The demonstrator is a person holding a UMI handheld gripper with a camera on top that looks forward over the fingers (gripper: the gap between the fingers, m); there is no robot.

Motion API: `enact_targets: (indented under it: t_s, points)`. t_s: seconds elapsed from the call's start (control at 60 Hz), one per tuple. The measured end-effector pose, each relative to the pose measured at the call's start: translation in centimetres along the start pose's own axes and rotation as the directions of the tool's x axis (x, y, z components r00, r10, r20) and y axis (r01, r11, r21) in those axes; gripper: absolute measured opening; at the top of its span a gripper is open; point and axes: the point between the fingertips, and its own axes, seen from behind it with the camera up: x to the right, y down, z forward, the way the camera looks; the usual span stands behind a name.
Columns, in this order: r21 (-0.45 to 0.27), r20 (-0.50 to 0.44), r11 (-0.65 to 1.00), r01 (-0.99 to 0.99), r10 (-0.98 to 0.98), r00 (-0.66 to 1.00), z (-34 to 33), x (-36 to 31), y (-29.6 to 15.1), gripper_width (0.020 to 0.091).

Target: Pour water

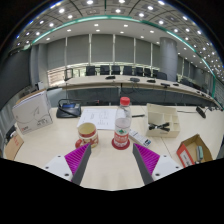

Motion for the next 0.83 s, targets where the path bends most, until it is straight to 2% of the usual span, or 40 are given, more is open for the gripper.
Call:
enact_targets:
  t_s: [0.183, 0.333, 0.55, 0.683, 0.833]
  points:
    - [-0.093, -0.039, 0.996, -0.004, 0.001, 0.999, -10.8, -2.9, 3.1, 0.0859]
    - [-0.107, -0.049, 0.994, -0.024, 0.019, 0.999, -16.2, -4.9, 4.2, 0.0858]
    - [-0.092, -0.068, 0.995, -0.039, 0.033, 0.997, -19.7, -5.5, 4.5, 0.0859]
    - [-0.093, -0.093, 0.996, -0.015, 0.006, 0.996, -20.1, -5.3, 4.2, 0.0857]
    - [-0.067, -0.081, 0.998, -0.005, 0.0, 0.997, -20.3, -6.2, 3.1, 0.0858]
